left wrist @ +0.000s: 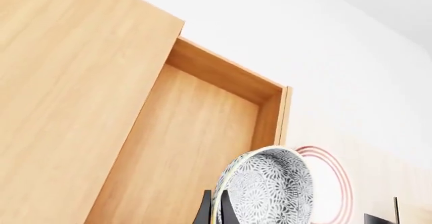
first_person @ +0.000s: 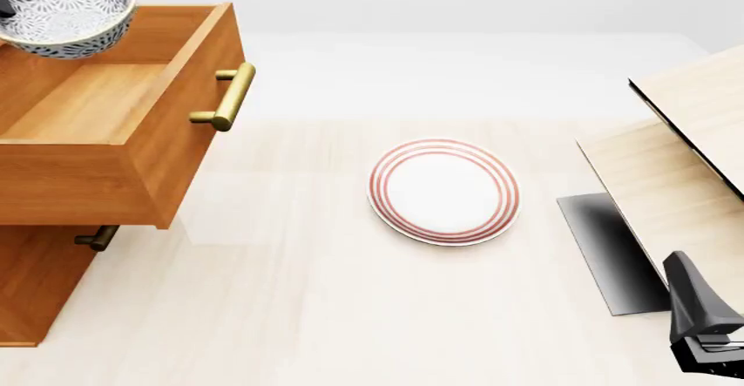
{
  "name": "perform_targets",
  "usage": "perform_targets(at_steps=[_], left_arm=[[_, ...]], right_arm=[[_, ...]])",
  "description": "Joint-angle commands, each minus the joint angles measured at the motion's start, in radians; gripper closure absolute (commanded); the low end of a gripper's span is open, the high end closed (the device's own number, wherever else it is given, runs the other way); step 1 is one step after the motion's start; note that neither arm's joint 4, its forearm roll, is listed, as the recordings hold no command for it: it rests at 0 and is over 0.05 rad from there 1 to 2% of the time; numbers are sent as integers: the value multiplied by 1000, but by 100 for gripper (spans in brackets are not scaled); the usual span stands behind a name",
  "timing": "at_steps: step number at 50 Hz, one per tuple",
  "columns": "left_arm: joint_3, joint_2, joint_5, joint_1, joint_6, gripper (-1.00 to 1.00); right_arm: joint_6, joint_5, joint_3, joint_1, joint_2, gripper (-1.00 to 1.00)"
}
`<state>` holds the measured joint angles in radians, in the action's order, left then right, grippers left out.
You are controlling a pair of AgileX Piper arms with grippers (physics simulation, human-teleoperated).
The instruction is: Open the top drawer of the cabinet and put the bowl in it.
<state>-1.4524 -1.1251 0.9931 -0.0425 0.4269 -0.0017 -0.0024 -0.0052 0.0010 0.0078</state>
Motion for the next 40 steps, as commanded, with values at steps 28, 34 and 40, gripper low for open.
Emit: perform_targets(at_steps=[28, 34, 40], left_arm=[[81, -56, -96, -32, 20, 100], [94, -81, -124, -31, 26, 100], [96, -102, -141, -31, 30, 100]], right_arm=[[0, 0, 1, 0, -1, -100], [0, 0, 1, 0, -2, -100], [0, 0, 1, 0, -2, -100]])
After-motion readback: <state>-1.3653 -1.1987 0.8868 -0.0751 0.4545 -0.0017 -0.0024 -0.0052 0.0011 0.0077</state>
